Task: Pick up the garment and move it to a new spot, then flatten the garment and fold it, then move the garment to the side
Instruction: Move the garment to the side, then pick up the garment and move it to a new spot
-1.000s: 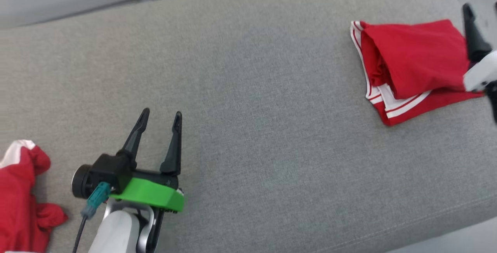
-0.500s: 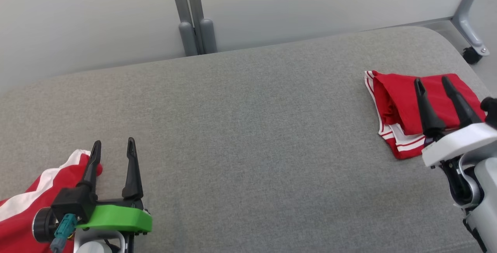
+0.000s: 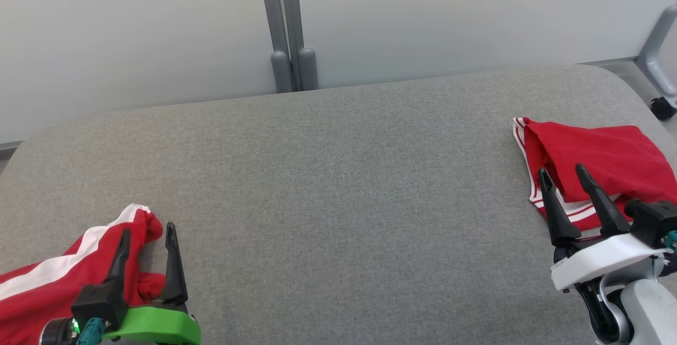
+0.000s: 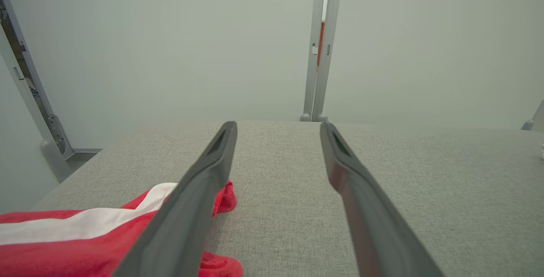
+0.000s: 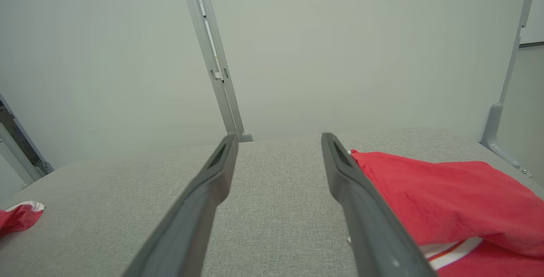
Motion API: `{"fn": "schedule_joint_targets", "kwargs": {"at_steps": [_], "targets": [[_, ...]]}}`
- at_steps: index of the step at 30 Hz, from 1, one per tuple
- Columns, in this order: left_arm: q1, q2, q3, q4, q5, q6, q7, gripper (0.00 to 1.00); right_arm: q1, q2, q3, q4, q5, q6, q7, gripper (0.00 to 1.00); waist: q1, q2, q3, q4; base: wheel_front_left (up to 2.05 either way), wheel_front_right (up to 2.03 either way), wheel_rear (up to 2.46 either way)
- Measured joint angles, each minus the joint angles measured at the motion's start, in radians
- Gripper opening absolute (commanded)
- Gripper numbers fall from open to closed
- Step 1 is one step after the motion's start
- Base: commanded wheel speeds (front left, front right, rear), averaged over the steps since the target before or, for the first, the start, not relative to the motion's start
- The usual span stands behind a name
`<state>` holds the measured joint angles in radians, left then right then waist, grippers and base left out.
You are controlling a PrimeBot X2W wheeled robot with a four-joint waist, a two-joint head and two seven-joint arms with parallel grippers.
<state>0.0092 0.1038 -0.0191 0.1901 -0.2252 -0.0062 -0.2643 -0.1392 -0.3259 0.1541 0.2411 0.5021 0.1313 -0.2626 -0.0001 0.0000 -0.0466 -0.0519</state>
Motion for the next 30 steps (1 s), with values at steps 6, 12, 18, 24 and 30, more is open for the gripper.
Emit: {"fn": "schedule_joint_targets", "kwargs": {"at_steps": [6,12,18,24,30], "targets": [[0.002,-0.019,0.006,0.005,0.024,-0.02,0.0,1.0,0.005,0.002,0.0,0.007,-0.009,0.0,0.0,1.0,0.0,0.0,0.0,0.008,0.0,0.0,0.0],[0.001,-0.027,0.01,0.018,0.034,-0.037,0.0,1.0,0.005,-0.003,0.004,0.012,-0.012,0.0,0.0,1.0,0.0,0.0,0.001,0.023,0.0,0.0,0.0],[-0.005,-0.03,0.022,0.035,0.042,-0.033,0.0,1.0,0.013,0.003,0.009,0.006,-0.007,0.0,0.0,1.0,0.0001,0.0,0.0,0.075,0.0,0.0,0.0],[-0.007,-0.023,0.046,0.054,0.043,-0.02,0.0,1.0,0.017,0.02,0.03,0.007,0.005,0.0,0.0,1.0,0.0001,0.0,0.0,0.165,0.0,0.0,0.0],[-0.004,-0.022,0.063,0.045,0.01,-0.025,0.005,1.0,0.017,0.032,0.043,0.005,0.005,0.0,0.0,1.0,0.0001,0.0,0.001,0.275,0.0,0.0,0.0]]}}
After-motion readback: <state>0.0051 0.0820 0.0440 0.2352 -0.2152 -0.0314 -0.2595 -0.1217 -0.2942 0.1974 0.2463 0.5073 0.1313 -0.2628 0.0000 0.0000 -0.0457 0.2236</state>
